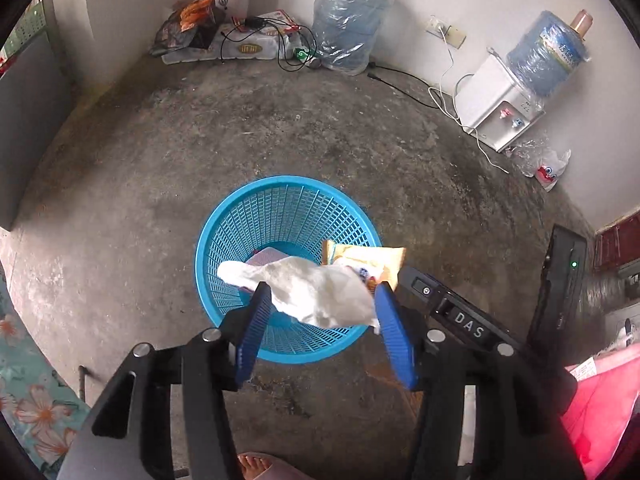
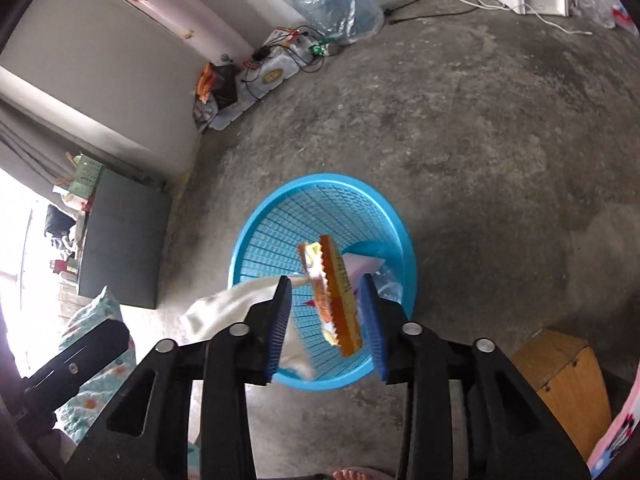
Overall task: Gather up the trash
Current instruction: 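Carry the cloth and snack bag over the blue wastebasket and open both tools, then move both open tools back over the bed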
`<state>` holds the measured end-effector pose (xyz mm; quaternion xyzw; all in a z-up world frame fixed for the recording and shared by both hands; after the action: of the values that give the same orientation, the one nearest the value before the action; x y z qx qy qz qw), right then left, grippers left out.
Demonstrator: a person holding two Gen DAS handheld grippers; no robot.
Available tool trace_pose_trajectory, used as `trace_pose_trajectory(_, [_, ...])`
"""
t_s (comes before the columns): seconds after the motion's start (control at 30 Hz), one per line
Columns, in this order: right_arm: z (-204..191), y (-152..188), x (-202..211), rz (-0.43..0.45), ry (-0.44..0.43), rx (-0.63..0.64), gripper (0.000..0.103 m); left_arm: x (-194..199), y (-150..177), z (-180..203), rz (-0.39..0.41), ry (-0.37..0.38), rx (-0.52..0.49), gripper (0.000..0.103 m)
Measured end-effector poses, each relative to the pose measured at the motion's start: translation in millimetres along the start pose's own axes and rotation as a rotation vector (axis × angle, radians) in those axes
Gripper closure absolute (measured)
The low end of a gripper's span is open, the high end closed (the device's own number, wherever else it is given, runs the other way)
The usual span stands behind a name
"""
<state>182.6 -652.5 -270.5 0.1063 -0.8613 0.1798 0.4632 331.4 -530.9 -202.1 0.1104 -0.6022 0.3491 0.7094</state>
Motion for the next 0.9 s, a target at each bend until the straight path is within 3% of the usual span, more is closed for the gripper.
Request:
trace_pose_trajectory(0.13, [12,6,0,0.018,0.013,-0.029,0.066,4,6,-5,0.031,0.063,0.058,0.048])
trace_pose_trajectory(0.23, [13,14,16,0.049,0.012,-0.008,0.066,25,10,-1,0.085,0.06,0.04,0.047])
trace_pose_trajectory(0.4, [-3,27,60,0.126,-0.003,0.05,0.064,100,30,7,0.193,0.094,0.011,0.046])
trace_pose_trajectory(0.47, [-17,32,84,0.167,-0.034,0.091,0.058,143,49,10,0.264,0.103,0.0,0.043])
trace_pose_trajectory(0.63, [-65,56,152,0.255,-0.137,0.241,0.045,252,126,10,0.45,0.109,0.004,0.029])
trace_pose_trajectory(0.7, [-86,67,173,0.243,-0.191,0.31,0.04,290,167,3,0.526,0.11,0.03,0.026])
trace_pose_trajectory(0.9, [-149,115,222,0.163,-0.336,0.494,0.035,365,292,-35,0.679,0.001,0.126,0.023])
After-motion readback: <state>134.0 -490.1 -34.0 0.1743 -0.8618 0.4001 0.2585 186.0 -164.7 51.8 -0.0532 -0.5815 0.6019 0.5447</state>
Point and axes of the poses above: each gripper's, at about its wrist camera, not at the fingertips, and x roughly against the way its jaws point, z to its right, y to its underside, the point moved 1 cm from there along -x, roughly the way its jaws point, and after that the axes turned 6 degrees about -z, right-handed, at the moved point
